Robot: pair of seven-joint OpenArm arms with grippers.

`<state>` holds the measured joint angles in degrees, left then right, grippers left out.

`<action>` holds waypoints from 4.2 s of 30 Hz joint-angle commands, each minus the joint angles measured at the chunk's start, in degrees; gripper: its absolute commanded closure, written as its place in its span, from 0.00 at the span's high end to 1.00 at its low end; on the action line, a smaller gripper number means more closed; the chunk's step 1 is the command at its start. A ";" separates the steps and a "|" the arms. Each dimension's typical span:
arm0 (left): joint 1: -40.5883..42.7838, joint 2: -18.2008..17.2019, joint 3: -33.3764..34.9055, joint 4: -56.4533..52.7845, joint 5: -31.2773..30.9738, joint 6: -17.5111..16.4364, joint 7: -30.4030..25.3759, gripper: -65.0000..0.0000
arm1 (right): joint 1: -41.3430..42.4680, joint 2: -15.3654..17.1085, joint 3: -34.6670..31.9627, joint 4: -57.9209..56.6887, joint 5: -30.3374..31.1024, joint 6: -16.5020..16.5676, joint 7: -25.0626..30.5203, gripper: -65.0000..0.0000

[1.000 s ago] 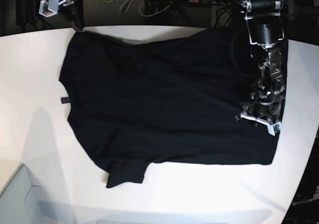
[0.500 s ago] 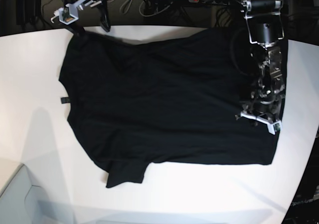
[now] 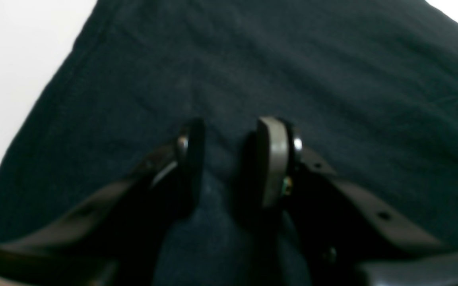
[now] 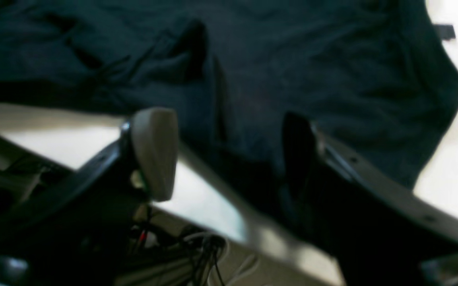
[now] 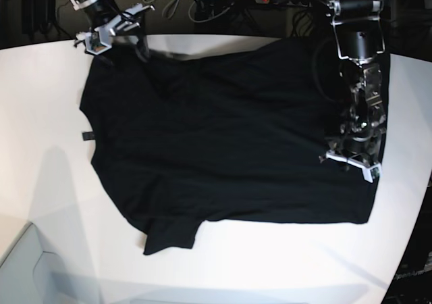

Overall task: Layout the t-shirt on the table in an organized manner, then fold the t-shirt properly
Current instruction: 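Pull the shirt corner with the right gripper away from the left gripper, then release the shirt and reposition both grippers at the shoulder corners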

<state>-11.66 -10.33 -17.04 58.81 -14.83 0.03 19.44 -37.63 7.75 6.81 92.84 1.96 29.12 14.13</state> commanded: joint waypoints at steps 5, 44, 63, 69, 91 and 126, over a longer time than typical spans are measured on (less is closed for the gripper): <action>-1.13 -0.71 -0.06 0.84 -0.07 0.10 -0.85 0.34 | -1.45 0.38 0.53 -1.19 0.81 0.55 1.21 0.00; -2.10 -0.79 -0.24 1.46 -0.51 -0.08 -0.50 0.34 | -13.05 0.56 9.41 -15.52 0.55 6.79 20.11 0.49; 12.32 1.32 -7.53 24.14 -4.12 -0.08 10.84 0.34 | -1.10 0.38 27.08 -25.80 2.40 6.79 20.81 0.71; 16.63 1.67 -12.90 25.63 -4.99 -0.08 14.27 0.34 | 2.24 0.74 30.16 -25.63 10.84 6.79 20.73 0.71; 12.76 1.32 -12.46 5.59 1.25 0.19 7.68 0.33 | 12.26 -2.08 8.88 -17.19 6.18 6.88 19.41 0.71; -12.65 2.90 -4.46 -21.58 3.36 0.19 -5.86 0.33 | 42.77 6.27 7.65 -33.89 0.90 6.79 -8.46 0.71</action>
<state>-24.38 -7.55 -21.43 37.85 -10.57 0.62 8.93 4.60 13.13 13.98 58.33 1.56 35.75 3.81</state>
